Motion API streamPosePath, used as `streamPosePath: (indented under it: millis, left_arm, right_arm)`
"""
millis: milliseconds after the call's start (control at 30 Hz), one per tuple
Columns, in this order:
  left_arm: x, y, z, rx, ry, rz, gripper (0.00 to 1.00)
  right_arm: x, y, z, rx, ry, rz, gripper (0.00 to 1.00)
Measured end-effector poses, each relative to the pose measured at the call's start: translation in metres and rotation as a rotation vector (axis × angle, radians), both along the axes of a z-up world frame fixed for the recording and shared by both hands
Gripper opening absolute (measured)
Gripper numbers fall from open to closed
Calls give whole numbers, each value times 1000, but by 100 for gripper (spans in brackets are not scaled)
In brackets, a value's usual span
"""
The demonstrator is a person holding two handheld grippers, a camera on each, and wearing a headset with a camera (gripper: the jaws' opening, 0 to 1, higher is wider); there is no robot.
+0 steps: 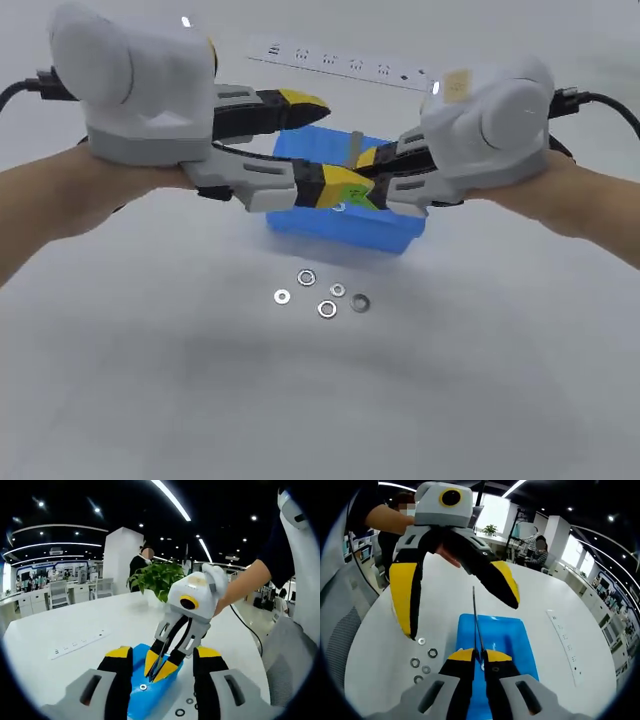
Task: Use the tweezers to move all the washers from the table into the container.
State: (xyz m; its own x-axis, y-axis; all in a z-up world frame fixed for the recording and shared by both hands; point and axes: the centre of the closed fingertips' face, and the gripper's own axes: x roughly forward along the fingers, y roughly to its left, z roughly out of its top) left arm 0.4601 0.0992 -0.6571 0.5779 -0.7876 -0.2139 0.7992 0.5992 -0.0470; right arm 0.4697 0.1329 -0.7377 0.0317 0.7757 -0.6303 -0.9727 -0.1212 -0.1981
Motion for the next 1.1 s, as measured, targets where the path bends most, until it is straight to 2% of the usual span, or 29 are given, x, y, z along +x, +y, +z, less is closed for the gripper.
streamPosePath:
  millis: [167,200,233,300,433,533,600,667,800,900,933,967,1000,1100]
  left_arm:
    - [-4,-4,-3,32,-1,-43,34]
    - [-4,-4,-2,26,1,-44,30]
    - [-3,-3,2,-6,8,-42,26]
    - [-2,-2,3,-13,8,-40,26]
    - [-3,-1,2,29,-7,-51,19]
    - [-4,-2,6,12,-19,-69,16]
    - [-6,-3,4,47,-29,-80,13]
    - [-7,-5,3,60,-36,-95,11]
    - [-6,-5,3,83,-65,-114,9]
    - [-5,-3,4,112,-104,-119,7]
    - [-2,-1,7,166,-186,-115,7]
    - [-6,-3,6,145,-155,-127,6]
    - [-5,-2,7,140,-146,-125,6]
    - [-5,-2,6,156,-161,-142,5]
  right_arm:
    - [1,3,6,12,-7,5,8]
    - [1,4,7,15,-5,4,8]
    - [1,5,8,24,-1,2,8]
    - [-1,6,10,33,3,13,8]
    - [-2,5,10,30,3,23,8]
    - [-3,5,10,31,8,26,8]
    - [-4,4,10,32,9,29,8]
    - [-5,4,10,30,11,34,8]
    - [-7,4,10,29,13,41,8]
    - [-7,3,10,28,14,40,8]
    - [-7,3,12,33,18,39,8]
    - [-7,3,13,36,18,36,8]
    - [-7,3,14,36,16,39,8]
    - [-7,2,14,29,4,44,8]
